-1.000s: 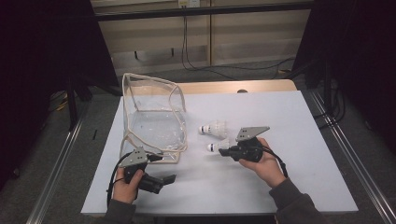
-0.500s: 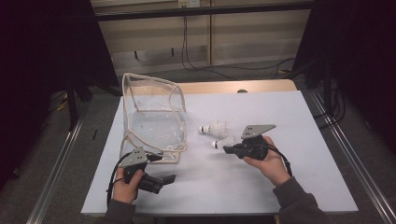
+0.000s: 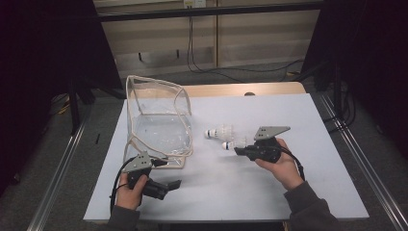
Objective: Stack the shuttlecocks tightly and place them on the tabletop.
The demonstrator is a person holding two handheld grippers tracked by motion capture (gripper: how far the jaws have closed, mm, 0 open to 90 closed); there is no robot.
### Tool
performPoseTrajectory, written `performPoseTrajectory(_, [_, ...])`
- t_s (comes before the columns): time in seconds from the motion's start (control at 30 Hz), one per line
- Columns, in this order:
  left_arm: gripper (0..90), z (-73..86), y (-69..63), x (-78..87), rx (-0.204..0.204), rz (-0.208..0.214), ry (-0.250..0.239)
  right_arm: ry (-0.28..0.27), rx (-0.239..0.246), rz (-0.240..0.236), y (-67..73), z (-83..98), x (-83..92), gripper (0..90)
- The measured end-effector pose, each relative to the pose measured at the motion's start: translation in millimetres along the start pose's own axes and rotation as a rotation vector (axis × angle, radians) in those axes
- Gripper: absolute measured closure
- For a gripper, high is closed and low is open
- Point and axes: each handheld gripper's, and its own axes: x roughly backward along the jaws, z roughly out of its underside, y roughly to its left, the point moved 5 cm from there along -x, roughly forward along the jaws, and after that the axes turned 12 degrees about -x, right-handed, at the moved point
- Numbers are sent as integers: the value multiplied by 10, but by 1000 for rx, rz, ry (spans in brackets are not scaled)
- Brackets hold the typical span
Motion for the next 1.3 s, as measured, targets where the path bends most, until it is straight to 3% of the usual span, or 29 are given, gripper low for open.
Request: performPoseTrajectory(1.3, [32, -1, -2, -1, 1, 0, 0, -33, -37, 60, -227, -7, 169, 899])
